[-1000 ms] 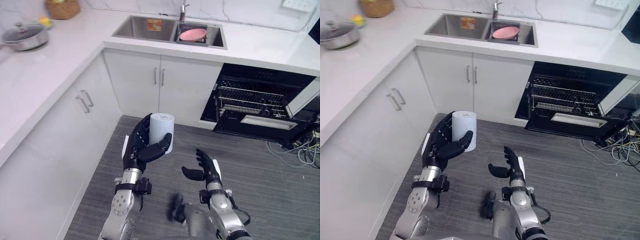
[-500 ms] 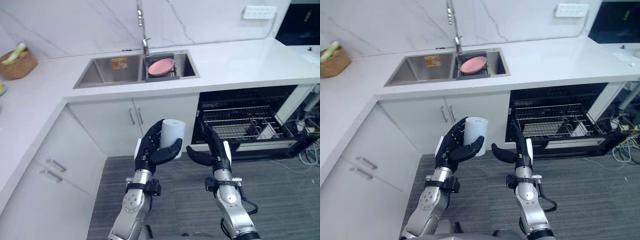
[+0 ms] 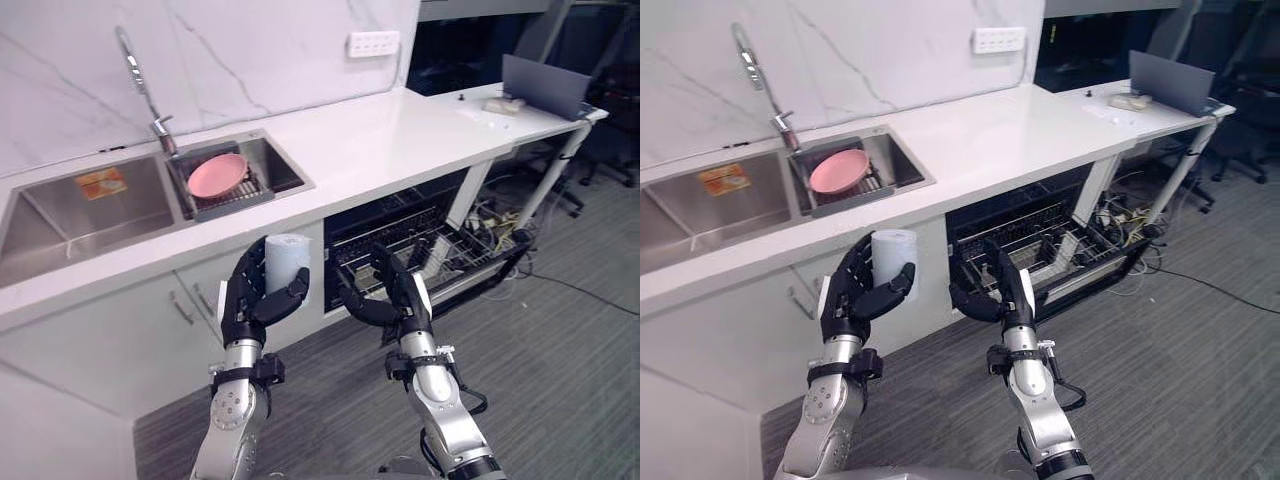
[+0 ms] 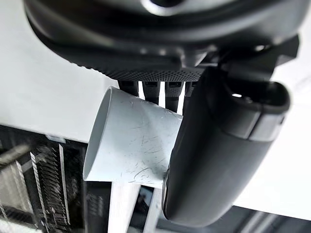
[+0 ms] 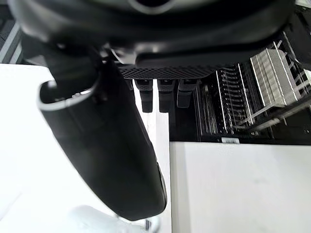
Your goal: Walk over to the sink, pick up the cup, carry it to the dishwasher, place the cup inside the dishwasher, then close the dishwasher door
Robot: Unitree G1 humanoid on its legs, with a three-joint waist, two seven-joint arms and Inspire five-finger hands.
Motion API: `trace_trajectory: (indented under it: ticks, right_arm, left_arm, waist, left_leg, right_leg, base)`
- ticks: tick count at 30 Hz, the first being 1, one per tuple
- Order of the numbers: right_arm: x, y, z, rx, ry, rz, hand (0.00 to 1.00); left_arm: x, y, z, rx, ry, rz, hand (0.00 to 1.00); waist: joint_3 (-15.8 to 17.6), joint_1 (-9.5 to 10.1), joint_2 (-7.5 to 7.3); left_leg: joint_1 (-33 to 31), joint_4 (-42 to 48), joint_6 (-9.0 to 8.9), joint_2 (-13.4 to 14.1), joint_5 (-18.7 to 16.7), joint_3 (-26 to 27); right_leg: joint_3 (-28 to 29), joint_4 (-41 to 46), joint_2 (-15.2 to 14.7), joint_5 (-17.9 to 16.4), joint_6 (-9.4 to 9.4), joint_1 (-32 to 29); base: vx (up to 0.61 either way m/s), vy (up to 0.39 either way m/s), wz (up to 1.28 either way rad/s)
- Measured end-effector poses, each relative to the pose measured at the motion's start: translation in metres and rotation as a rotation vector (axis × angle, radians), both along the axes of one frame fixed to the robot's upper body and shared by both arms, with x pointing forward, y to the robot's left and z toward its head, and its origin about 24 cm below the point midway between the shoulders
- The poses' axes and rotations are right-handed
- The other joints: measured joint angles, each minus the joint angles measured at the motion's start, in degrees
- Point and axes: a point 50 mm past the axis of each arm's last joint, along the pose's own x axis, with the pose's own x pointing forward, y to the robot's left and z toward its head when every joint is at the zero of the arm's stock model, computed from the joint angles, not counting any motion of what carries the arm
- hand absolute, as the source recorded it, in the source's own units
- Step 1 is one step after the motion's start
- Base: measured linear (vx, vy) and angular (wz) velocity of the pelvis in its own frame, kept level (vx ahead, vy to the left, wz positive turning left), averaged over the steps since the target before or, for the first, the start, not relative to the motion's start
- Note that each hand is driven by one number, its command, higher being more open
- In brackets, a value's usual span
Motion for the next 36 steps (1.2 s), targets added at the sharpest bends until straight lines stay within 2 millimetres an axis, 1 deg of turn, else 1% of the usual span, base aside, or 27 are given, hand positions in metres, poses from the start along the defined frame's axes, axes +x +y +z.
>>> trace_trajectory:
  ticks: [1,2,3,4,5,6,7,8,9,10,11,12,13,14,15,16,17,18,19,20,21,23,25,29,31,36]
  right_arm:
    - [0.003,0.004,0.004,0.009,-0.014,0.018,0.90]
    - [0.005,0.008,0.007,0.024,-0.027,0.035,0.90]
    - [0.006,0.007,0.007,0.026,-0.030,0.036,0.90]
    - [0.005,0.001,0.006,0.016,-0.024,0.033,0.90]
    - [0.002,-0.007,0.003,0.004,-0.012,0.020,0.90]
    - [0.001,-0.012,0.002,0.018,-0.006,0.005,0.90]
    - [-0.002,-0.018,0.005,0.051,-0.011,-0.025,0.90]
    - [-0.002,-0.022,0.010,0.110,-0.027,-0.048,0.90]
    - [-0.002,-0.024,0.014,0.133,-0.043,-0.051,0.90]
    - [-0.002,-0.025,0.022,0.172,-0.076,-0.045,0.90]
    - [-0.001,-0.024,0.028,0.218,-0.103,-0.038,0.90]
    - [-0.001,-0.023,0.034,0.259,-0.125,-0.034,0.90]
    - [-0.001,-0.023,0.039,0.297,-0.149,-0.024,0.90]
    - [-0.001,-0.021,0.044,0.337,-0.171,-0.005,0.90]
    - [0.000,-0.020,0.047,0.350,-0.183,0.009,0.90]
    - [0.001,-0.019,0.048,0.376,-0.186,0.025,0.90]
    - [0.001,-0.018,0.048,0.383,-0.188,0.032,0.90]
    - [0.001,-0.017,0.047,0.403,-0.178,0.049,0.90]
    - [-0.001,-0.013,0.046,0.423,-0.171,0.069,0.90]
    - [-0.001,-0.010,0.046,0.438,-0.171,0.086,0.90]
    - [0.000,-0.007,0.048,0.455,-0.175,0.118,0.90]
    - [-0.001,-0.002,0.048,0.492,-0.166,0.152,0.90]
    - [-0.001,0.005,0.049,0.519,-0.162,0.204,0.90]
    - [-0.001,0.016,0.052,0.519,-0.164,0.284,0.90]
    - [0.000,0.017,0.053,0.518,-0.165,0.292,0.90]
    - [0.003,0.015,0.055,0.501,-0.173,0.280,0.90]
  left_arm:
    - [0.001,0.002,0.001,0.002,-0.004,0.007,0.30]
    - [0.001,0.006,0.001,0.010,-0.007,0.019,0.30]
    - [0.003,0.005,-0.001,0.007,0.004,0.021,0.30]
    - [0.004,0.002,-0.004,-0.006,0.018,0.021,0.30]
    - [0.006,-0.004,-0.003,-0.014,0.015,0.002,0.30]
    - [0.008,-0.006,-0.002,-0.013,0.009,-0.008,0.30]
    - [0.012,-0.010,0.001,0.002,-0.010,-0.025,0.30]
    - [0.016,-0.010,0.003,0.011,-0.019,-0.029,0.30]
    - [0.017,-0.009,0.003,0.012,-0.019,-0.027,0.30]
    - [0.019,-0.008,0.002,0.018,-0.016,-0.024,0.30]
    - [0.021,-0.006,0.000,0.021,-0.008,-0.017,0.30]
    - [0.021,-0.006,0.000,0.017,-0.005,-0.011,0.30]
    - [0.021,-0.006,0.000,0.016,-0.006,-0.011,0.30]
    - [0.021,-0.006,-0.001,0.017,-0.005,-0.012,0.30]
    - [0.021,-0.006,-0.001,0.019,-0.002,-0.012,0.30]
    - [0.021,-0.006,-0.002,0.020,0.002,-0.013,0.30]
    - [0.021,-0.007,-0.002,0.020,0.003,-0.014,0.30]
    - [0.021,-0.007,-0.004,0.026,0.008,-0.015,0.30]
    - [0.022,-0.005,-0.006,0.040,0.016,-0.019,0.30]
    - [0.023,-0.005,-0.006,0.054,0.016,-0.023,0.30]
    - [0.025,-0.005,-0.005,0.065,0.013,-0.033,0.30]
    - [0.026,-0.005,-0.004,0.089,0.008,-0.036,0.30]
    - [0.026,-0.005,-0.004,0.113,0.002,-0.047,0.30]
    - [0.025,-0.007,-0.003,0.141,-0.008,-0.081,0.30]
    - [0.025,-0.012,-0.003,0.144,-0.012,-0.107,0.30]
    - [0.024,-0.019,0.001,0.154,-0.029,-0.138,0.30]
  waist:
    - [-0.2,-0.27,-0.37]
    - [-0.3,-0.51,-1.40]
    - [-0.1,-0.50,-0.46]
    - [-0.1,-0.75,1.27]
    - [-0.2,-0.76,1.93]
    - [-0.2,-0.79,1.94]
    - [-0.1,-0.76,1.89]
    - [0.0,-0.92,1.57]
    - [0.0,-1.05,1.59]
    - [0.2,-1.07,1.94]
    - [0.2,-0.80,1.98]
    - [0.2,-0.56,1.98]
    - [0.2,-0.42,1.96]
    - [0.3,-0.26,1.91]
    - [0.3,-0.21,1.91]
    - [0.2,-0.19,2.02]
    - [0.1,-0.21,2.26]
    - [-0.2,0.40,2.36]
    - [-0.7,-0.09,1.54]
    - [-0.9,-0.27,1.25]
    - [-0.9,-0.33,1.18]
    - [-0.9,-0.20,1.23]
    - [-1.1,-0.14,1.21]
    - [-1.2,-0.09,1.21]
    - [-1.3,-0.10,1.21]
    - [-1.4,-0.15,1.20]
  left_leg:
    - [0.1,0.3,-0.64,0.3,-0.4,1.0]
    - [0.2,1.0,-2.09,-0.4,-1.3,1.5]
    - [0.4,1.5,-3.08,0.2,-2.0,1.6]
    - [0.6,1.5,-4.15,2.0,-2.5,0.7]
    - [1.5,1.6,-5.11,3.7,-2.9,0.2]
    - [1.7,2.5,-5.55,4.7,-3.2,0.0]
    - [1.3,5.3,-6.51,6.6,-4.1,-0.2]
    - [-1.1,11.2,-6.99,8.3,-4.4,0.0]
    - [-2.5,15.0,-6.98,9.2,-4.3,0.4]
    - [-4.7,21.4,-7.09,10.8,-3.9,0.6]
    - [-6.3,25.7,-7.96,11.1,-5.2,-0.5]
    - [-7.8,26.8,-8.41,10.4,-6.3,-2.1]
    - [-9.5,26.2,-8.44,9.5,-7.2,-3.7]
    - [-10.7,22.6,-8.10,8.0,-7.5,-5.7]
    - [-11.0,17.8,-8.22,6.3,-7.3,-7.6]
    - [-10.4,11.0,-8.30,4.6,-5.6,-9.8]
    - [-10.0,6.2,-8.37,3.7,-2.7,-11.1]
    - [-8.6,2.2,-7.48,3.2,4.4,-11.7]
    - [-6.9,-0.4,-7.05,2.6,5.1,-11.0]
    - [-6.2,-1.8,-6.90,2.1,5.7,-10.9]
    - [-4.2,-5.5,-6.38,1.1,7.2,-10.4]
    - [-1.5,-9.6,-6.19,0.4,8.7,-9.9]
    - [-0.1,-11.4,-6.15,0.1,9.1,-9.8]
    - [-0.2,-12.0,-6.13,-0.1,9.2,-9.2]
    - [-0.5,-12.1,-6.12,-0.1,9.2,-9.1]
    - [-0.6,-12.3,-6.10,0.0,9.2,-8.8]
  right_leg:
    - [-5.6,-4.3,-1.0,1.8,-1.69,-0.3]
    - [-7.7,-10.3,-1.0,8.3,-3.25,0.1]
    - [-7.8,-10.7,-0.3,8.0,-3.12,0.8]
    - [-8.2,-13.9,2.8,8.6,-3.27,2.7]
    - [-8.7,-17.0,5.4,9.1,-3.39,4.9]
    - [-9.0,-18.5,6.6,9.2,-3.43,5.9]
    - [-9.3,-20.5,8.6,8.9,-3.39,7.4]
    - [-8.9,-22.0,9.6,8.2,-3.40,8.2]
    - [-8.3,-22.6,9.9,8.3,-3.45,8.4]
    - [-7.1,-23.0,10.3,8.1,-3.81,9.0]
    - [-5.3,-23.2,10.4,7.8,-4.06,9.4]
    - [-4.1,-23.3,10.4,7.8,-4.07,9.5]
    - [-3.1,-23.4,10.4,7.9,-4.18,9.4]
    - [-1.8,-23.4,10.3,8.1,-4.37,9.5]
    - [-0.7,-23.4,10.3,8.2,-4.17,9.7]
    - [0.3,-23.1,10.3,8.9,-3.05,9.8]
    - [1.1,-22.9,10.6,8.8,-2.57,9.8]
    - [3.2,-22.8,11.3,8.6,-1.80,10.2]
    - [4.8,-23.2,11.1,8.9,-1.32,10.3]
    - [5.1,-23.5,10.7,9.0,-1.14,10.4]
    - [6.3,-24.3,10.2,9.3,-0.70,10.6]
    - [7.4,-25.4,10.2,9.5,-0.32,11.7]
    - [8.1,-26.5,10.4,9.7,0.04,12.6]
    - [8.8,-28.1,11.2,10.5,0.61,12.7]
    - [8.8,-28.9,11.5,10.9,0.59,12.7]
    - [9.1,-31.3,12.0,12.3,0.55,13.4]
  base:
    - [0.16,-0.133,-0.41]
    - [0.20,-0.169,-0.41]
    - [0.16,-0.165,-0.29]
    - [0.15,-0.156,-0.16]
    - [0.14,-0.150,-0.07]
    - [0.14,-0.142,0.00]
    - [0.10,-0.138,-0.08]
    - [0.07,-0.139,-0.16]
    - [0.03,-0.134,-0.38]
    - [0.03,-0.098,-0.56]
    - [0.05,-0.070,-0.71]
    - [0.06,-0.019,-0.70]
    - [0.11,0.013,-0.69]
    - [0.11,0.029,-0.66]
    - [0.16,0.065,-0.67]
    - [0.13,0.071,-0.51]
    - [0.20,0.097,-0.64]
    - [0.22,0.078,-0.53]
    - [0.22,0.069,-0.42]
    - [0.19,0.098,-0.12]
    - [0.13,0.091,-0.04]
    - [0.09,0.062,-0.07]
    - [0.07,0.032,-0.04]
    - [0.02,-0.008,-0.07]
    - [0.02,-0.011,-0.04]
    - [0.02,-0.006,-0.03]
